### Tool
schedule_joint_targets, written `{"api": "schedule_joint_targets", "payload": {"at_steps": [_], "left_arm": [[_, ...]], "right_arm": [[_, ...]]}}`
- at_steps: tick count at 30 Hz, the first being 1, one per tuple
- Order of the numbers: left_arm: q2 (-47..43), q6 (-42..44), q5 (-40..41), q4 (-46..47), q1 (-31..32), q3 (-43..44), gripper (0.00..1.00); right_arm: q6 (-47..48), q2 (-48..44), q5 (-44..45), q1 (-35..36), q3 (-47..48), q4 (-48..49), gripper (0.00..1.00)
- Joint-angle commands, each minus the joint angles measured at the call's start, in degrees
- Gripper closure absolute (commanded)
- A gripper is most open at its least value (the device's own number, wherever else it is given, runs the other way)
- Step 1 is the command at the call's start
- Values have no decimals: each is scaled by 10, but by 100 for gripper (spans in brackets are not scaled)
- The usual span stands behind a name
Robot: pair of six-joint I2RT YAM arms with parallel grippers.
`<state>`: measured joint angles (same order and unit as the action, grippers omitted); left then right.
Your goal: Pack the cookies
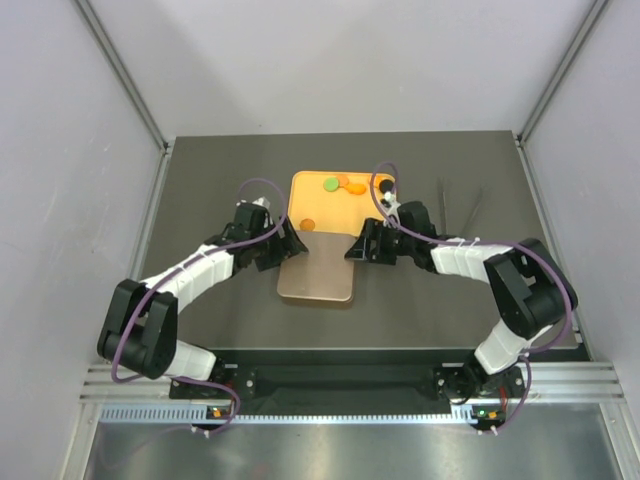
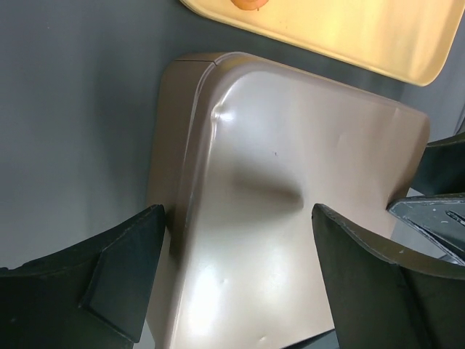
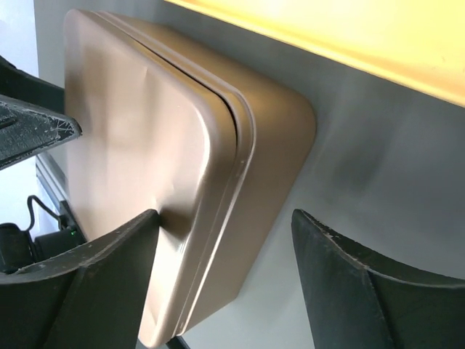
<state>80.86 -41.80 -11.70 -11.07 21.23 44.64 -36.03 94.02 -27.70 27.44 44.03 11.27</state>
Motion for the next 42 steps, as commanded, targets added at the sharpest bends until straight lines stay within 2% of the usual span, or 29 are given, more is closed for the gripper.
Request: {"api": "schedule_joint_targets", "payload": {"at_steps": [1, 6, 25, 42], "left_arm": [[-2, 8, 2, 0, 7, 31, 14], [-4, 11, 5, -11, 11, 41, 14], [36, 15, 12, -10, 38, 61, 13], [29, 37, 48, -49, 61, 82, 13]], "right_arm": [[11, 6, 15, 9, 26, 3, 28], [11, 6, 20, 11, 26, 2, 32], [11, 2, 35, 34, 27, -1, 30], [10, 3, 49, 53, 44, -18, 30]]}}
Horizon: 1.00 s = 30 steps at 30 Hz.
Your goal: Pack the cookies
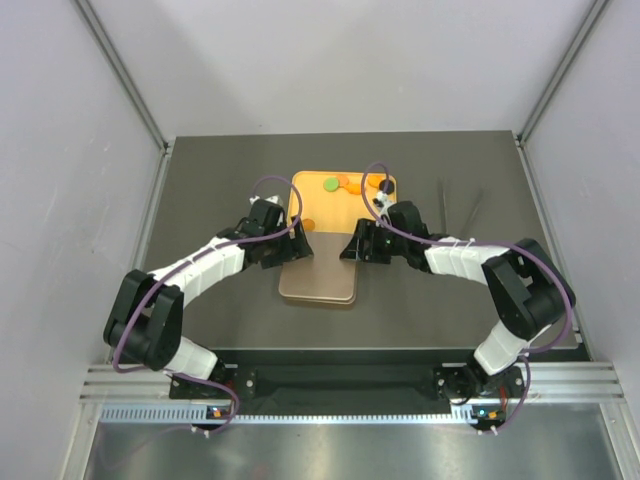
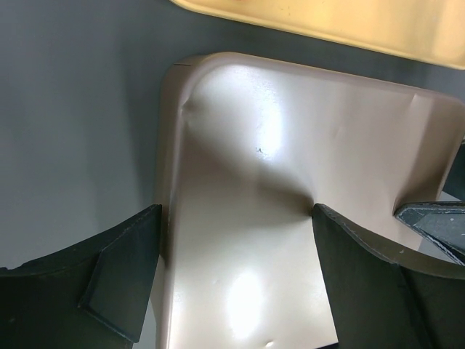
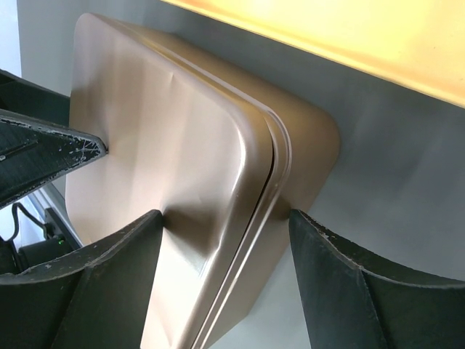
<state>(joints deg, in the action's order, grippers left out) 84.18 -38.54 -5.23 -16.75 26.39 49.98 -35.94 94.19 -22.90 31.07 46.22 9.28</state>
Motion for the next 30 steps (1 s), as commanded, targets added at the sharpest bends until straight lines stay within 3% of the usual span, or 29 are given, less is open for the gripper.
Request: {"api": "schedule_joint_targets", "payload": {"at_steps": [1, 16, 30], "left_arm": [[-4, 5, -16, 8, 9, 29, 13], [-7, 15, -16, -7, 15, 43, 13], [6, 19, -20, -13, 19, 47, 13]], "right_arm": [[9, -1, 0, 17, 22, 2, 30], [-4, -29, -6, 18, 24, -1, 22], [-6, -34, -3, 16, 27, -4, 23]]}}
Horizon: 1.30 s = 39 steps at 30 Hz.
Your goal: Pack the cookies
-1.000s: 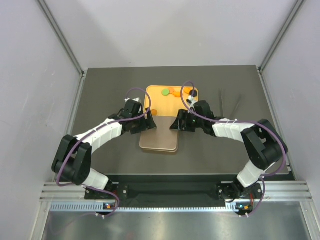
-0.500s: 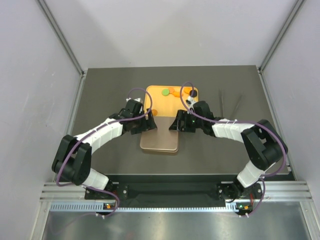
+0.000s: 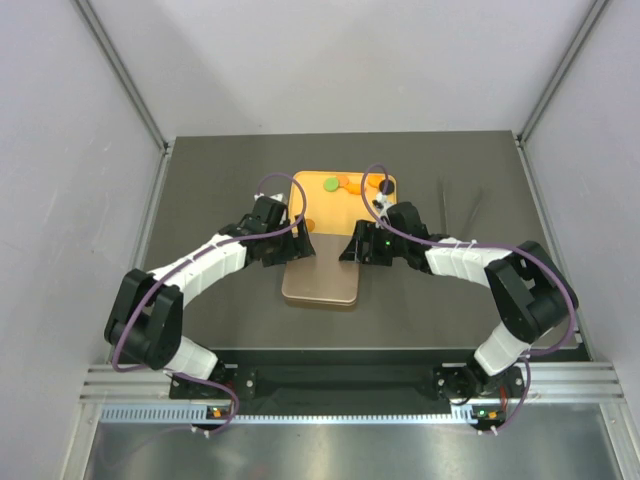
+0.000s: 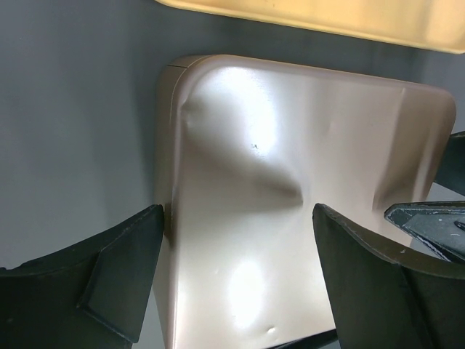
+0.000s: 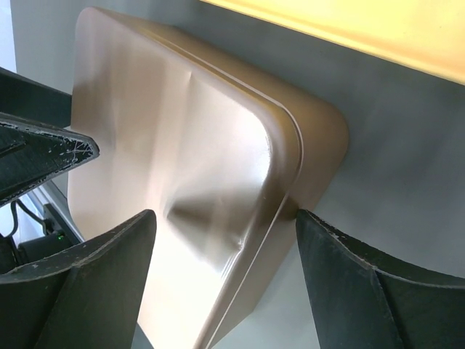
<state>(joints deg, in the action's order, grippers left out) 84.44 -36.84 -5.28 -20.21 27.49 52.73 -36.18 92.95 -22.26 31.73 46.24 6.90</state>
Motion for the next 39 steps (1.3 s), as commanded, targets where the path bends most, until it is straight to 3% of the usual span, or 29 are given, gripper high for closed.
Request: {"api": "schedule_joint_targets", "payload": {"at_steps": [1, 23, 31, 39], "left_arm": [[5, 1, -18, 25, 8, 18, 13], [-11, -53, -18, 80, 19, -67, 13], [-55, -74, -4, 91, 23, -105, 13], [-77, -47, 26, 63, 22, -87, 11]], "right_arm": [[-5, -20, -9, 11, 26, 21, 24], [-18, 4, -23, 11, -5, 60, 60], [-11, -12, -20, 12, -5, 49, 61], [10, -26, -2, 11, 15, 6, 42]]}}
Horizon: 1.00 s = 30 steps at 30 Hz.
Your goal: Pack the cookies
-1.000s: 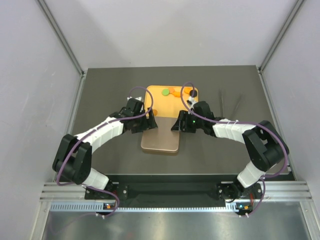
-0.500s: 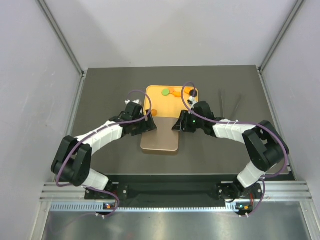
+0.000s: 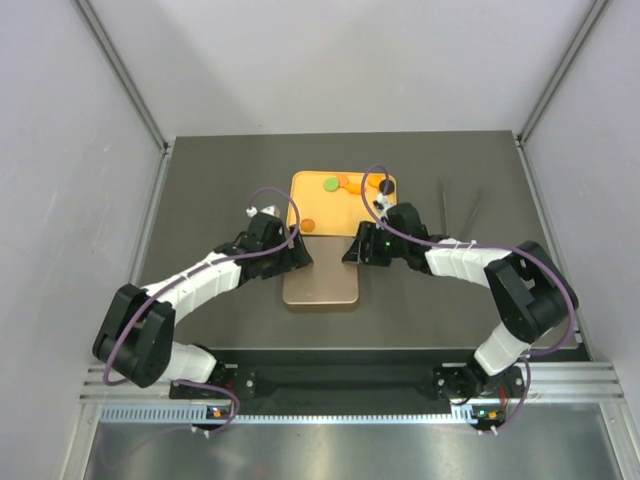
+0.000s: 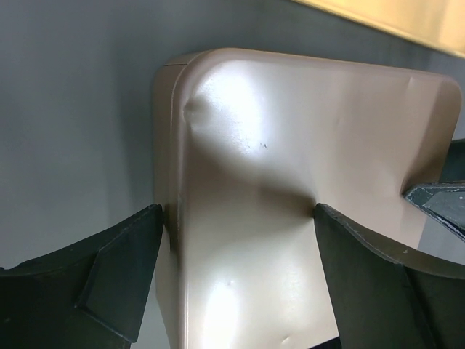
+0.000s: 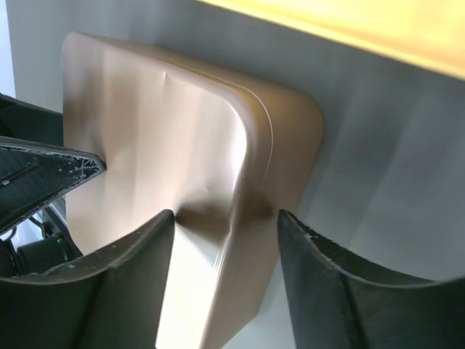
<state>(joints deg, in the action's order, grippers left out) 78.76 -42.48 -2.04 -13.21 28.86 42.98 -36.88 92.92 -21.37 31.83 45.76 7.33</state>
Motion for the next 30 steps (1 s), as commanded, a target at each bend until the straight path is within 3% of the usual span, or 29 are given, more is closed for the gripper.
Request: {"api": "schedule_joint_targets", "payload": {"at_steps": [1, 8, 20, 23, 24, 25, 30], "left_arm": [[-22, 13, -6, -9, 8, 13, 10], [-29, 41, 33, -37, 3, 47, 8], [-60, 86, 43, -85, -43, 90, 9], [-71, 100, 37, -94, -49, 103, 9], [-76, 102, 34, -96, -49, 105, 9], [-78, 104, 30, -99, -49, 106, 9], [-121, 124, 4, -107, -49, 112, 10]], "right_arm": [[20, -27, -10, 9, 22, 0, 40], [29, -35, -6, 2, 38, -20, 24], [59, -103, 18, -41, 52, -72, 20], [72, -141, 33, -60, 49, -106, 17], [80, -164, 41, -63, 49, -116, 5], [86, -176, 49, -70, 49, -125, 2], [100, -292, 147, -78, 44, -159, 0]]}}
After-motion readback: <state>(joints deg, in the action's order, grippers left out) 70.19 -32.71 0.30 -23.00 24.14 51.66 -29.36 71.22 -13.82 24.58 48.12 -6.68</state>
